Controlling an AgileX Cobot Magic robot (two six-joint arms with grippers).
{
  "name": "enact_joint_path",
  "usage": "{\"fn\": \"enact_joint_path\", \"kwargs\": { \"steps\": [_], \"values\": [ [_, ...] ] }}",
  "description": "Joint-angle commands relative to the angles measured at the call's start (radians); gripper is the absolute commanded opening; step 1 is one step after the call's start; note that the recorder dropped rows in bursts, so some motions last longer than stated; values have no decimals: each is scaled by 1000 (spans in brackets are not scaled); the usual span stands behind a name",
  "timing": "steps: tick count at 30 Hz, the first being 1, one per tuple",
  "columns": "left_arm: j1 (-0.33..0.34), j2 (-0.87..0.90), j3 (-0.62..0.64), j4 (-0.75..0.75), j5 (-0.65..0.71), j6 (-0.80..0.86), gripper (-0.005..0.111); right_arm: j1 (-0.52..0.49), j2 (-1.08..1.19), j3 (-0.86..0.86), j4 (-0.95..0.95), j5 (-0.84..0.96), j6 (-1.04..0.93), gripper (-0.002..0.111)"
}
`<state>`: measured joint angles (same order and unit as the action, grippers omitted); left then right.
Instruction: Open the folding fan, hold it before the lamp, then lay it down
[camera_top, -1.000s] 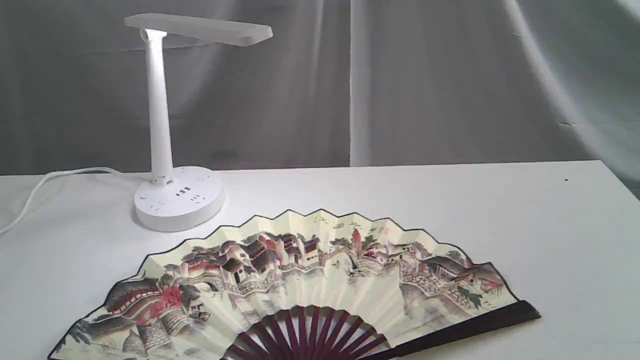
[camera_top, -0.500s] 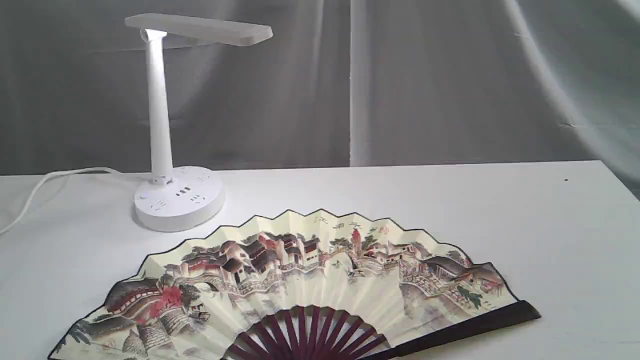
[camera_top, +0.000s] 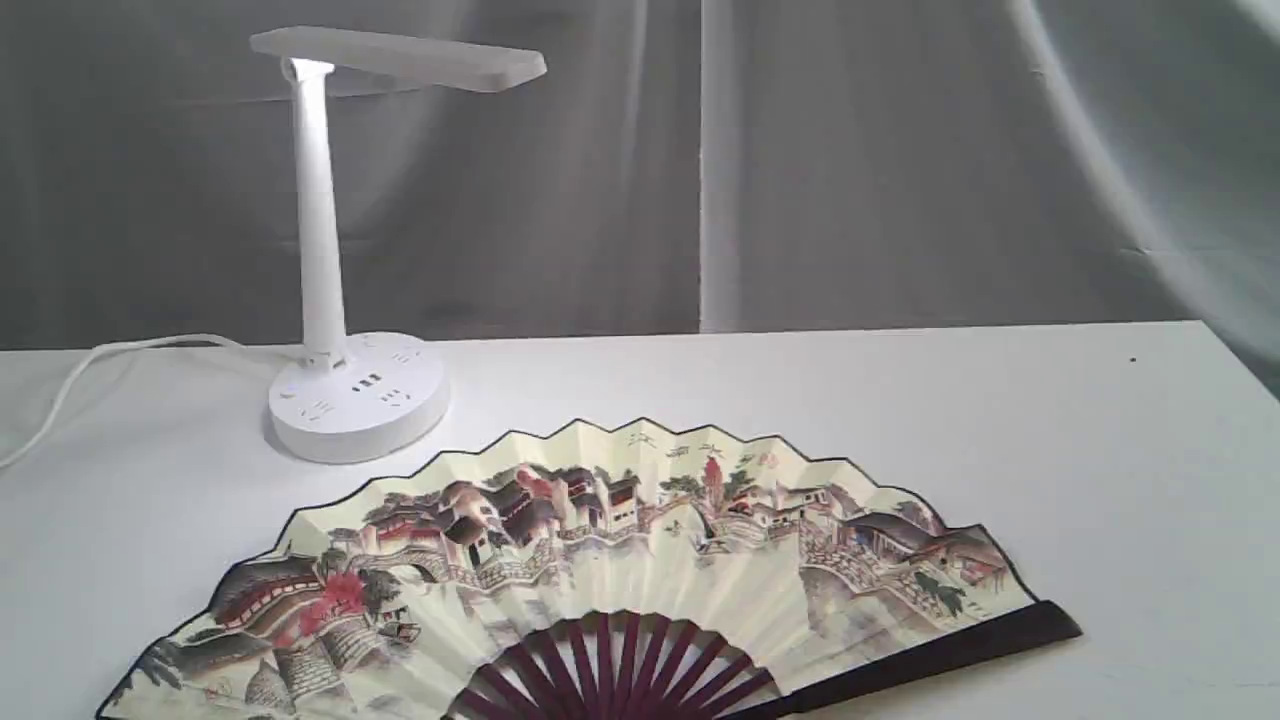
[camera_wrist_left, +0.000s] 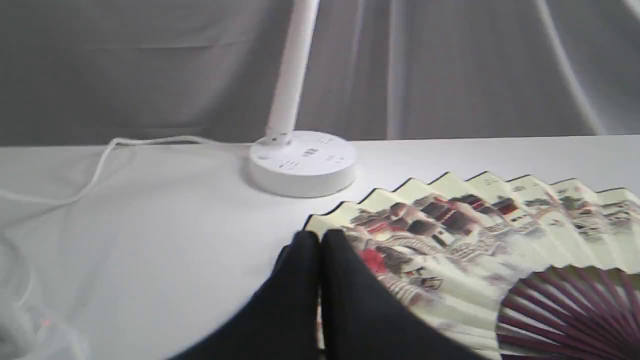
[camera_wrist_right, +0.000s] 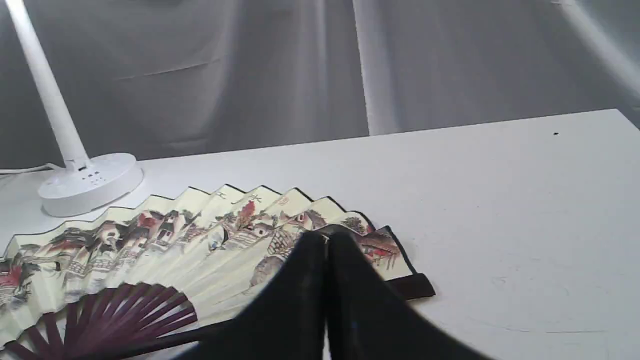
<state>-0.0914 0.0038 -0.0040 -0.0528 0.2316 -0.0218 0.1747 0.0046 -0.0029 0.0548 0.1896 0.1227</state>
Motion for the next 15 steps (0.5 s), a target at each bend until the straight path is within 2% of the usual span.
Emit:
{"fn": "enact_joint_path", "kwargs": {
  "steps": [1, 4, 15],
  "values": [
    [69, -4, 4, 17, 37, -67, 0, -3, -5, 3, 5, 0, -3, 0],
    [88, -4, 4, 17, 37, -70, 0, -3, -5, 3, 5, 0, -3, 0],
    [88, -4, 4, 19, 36, -53, 0, -3, -5, 3, 5, 0, -3, 0]
  ]
}}
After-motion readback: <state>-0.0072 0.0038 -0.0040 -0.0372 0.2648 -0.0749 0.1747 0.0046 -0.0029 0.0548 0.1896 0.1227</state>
